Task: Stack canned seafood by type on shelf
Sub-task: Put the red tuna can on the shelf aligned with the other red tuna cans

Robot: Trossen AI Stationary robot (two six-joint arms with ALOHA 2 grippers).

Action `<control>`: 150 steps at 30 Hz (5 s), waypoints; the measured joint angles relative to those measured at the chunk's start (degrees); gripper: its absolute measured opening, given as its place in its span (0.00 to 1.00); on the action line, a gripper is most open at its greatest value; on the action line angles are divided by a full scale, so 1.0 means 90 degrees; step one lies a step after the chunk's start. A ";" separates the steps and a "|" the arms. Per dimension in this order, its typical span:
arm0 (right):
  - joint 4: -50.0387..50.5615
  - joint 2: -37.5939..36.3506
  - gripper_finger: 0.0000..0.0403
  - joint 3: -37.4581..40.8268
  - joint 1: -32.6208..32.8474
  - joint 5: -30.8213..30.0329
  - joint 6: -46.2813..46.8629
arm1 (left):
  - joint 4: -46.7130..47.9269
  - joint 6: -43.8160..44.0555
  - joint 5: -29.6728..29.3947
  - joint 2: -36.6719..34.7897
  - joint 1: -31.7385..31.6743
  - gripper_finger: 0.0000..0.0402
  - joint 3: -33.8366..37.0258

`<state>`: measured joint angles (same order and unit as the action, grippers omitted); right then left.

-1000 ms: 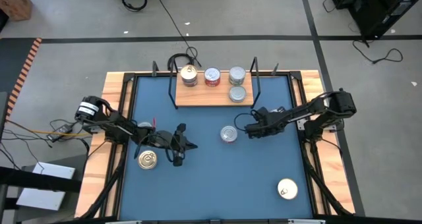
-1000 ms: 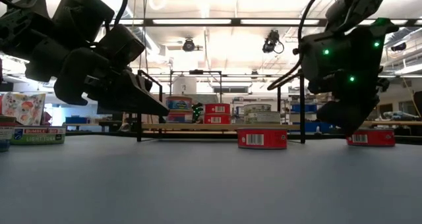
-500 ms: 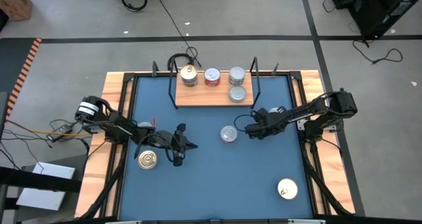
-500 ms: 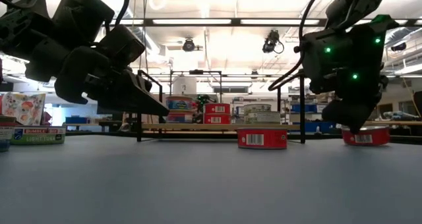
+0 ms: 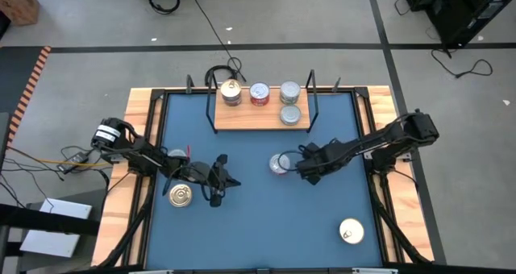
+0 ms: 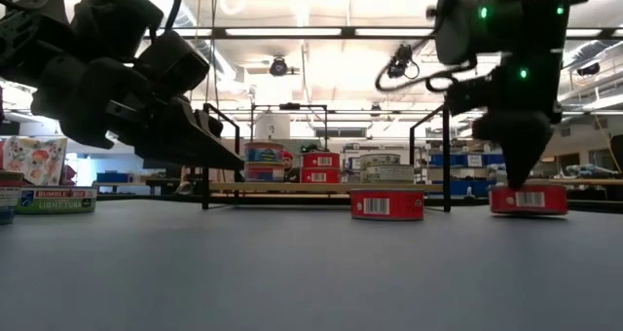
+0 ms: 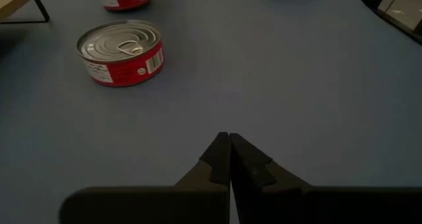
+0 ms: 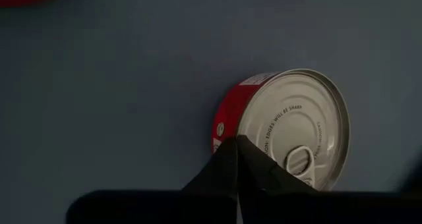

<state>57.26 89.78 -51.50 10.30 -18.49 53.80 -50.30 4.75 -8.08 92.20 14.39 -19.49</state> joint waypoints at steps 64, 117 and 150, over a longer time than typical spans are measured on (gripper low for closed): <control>-0.3678 0.0778 0.00 -0.1257 0.0311 0.4816 -0.1056 | 0.0100 0.0168 0.0076 -0.0002 -0.0001 0.01 -0.0032; -0.1915 0.0775 0.78 -0.2410 0.1624 0.0671 -0.1486 | 0.0132 0.0146 0.0071 -0.0002 -0.0002 0.01 -0.0024; -0.1017 0.1431 0.36 -0.2966 0.1209 -0.0062 -0.3342 | 0.0183 0.0156 0.0069 -0.0002 -0.0004 0.02 -0.0024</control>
<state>48.11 102.66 -78.19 21.18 -19.05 23.72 -48.66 6.16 -7.46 92.18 14.35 -19.70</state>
